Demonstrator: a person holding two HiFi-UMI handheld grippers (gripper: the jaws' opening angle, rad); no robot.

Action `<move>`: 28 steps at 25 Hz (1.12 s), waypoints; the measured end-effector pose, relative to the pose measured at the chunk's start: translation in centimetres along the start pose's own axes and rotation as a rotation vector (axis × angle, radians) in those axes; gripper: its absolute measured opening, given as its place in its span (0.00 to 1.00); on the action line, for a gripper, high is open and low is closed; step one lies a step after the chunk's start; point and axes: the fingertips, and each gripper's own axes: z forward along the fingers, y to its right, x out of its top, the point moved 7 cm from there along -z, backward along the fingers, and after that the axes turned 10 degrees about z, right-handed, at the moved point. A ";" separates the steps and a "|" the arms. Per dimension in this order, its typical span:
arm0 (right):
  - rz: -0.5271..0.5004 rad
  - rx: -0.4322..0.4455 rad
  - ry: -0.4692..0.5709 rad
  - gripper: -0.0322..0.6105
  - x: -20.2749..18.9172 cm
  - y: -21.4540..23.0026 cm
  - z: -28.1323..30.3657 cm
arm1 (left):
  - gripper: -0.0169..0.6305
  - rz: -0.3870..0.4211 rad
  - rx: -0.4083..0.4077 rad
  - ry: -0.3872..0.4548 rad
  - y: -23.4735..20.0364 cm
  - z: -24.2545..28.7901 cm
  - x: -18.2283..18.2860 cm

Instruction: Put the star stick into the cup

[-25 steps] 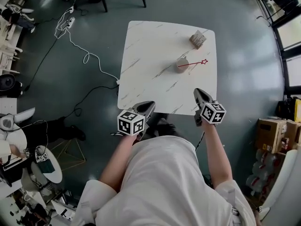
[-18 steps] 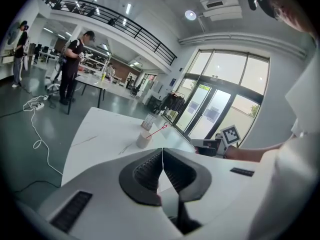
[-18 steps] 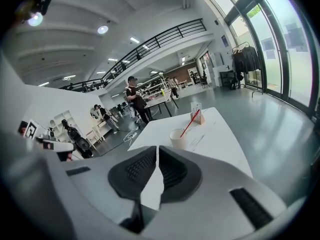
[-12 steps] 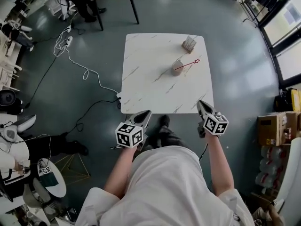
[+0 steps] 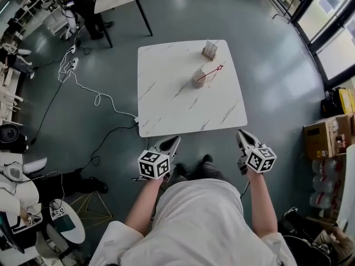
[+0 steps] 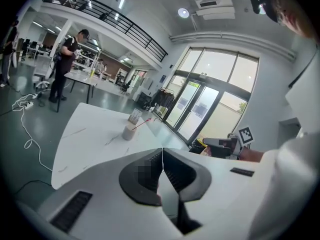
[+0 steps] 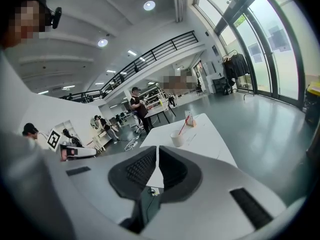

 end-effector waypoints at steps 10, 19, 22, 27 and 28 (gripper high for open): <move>-0.004 0.081 0.020 0.10 1.9 1.2 -1.4 | 0.05 0.000 0.019 0.021 3.1 0.5 1.6; -0.037 0.157 0.025 0.10 3.8 1.8 -1.2 | 0.05 -0.003 0.064 0.045 4.4 0.7 1.8; -0.044 0.167 0.018 0.10 4.2 2.1 -1.4 | 0.05 -0.009 0.075 0.049 4.6 0.9 1.8; -0.041 0.167 0.004 0.10 4.4 3.2 -1.4 | 0.05 -0.015 0.091 0.060 4.9 1.2 2.0; -0.041 0.168 0.003 0.10 4.5 3.3 -1.4 | 0.05 -0.017 0.095 0.060 5.0 1.3 2.0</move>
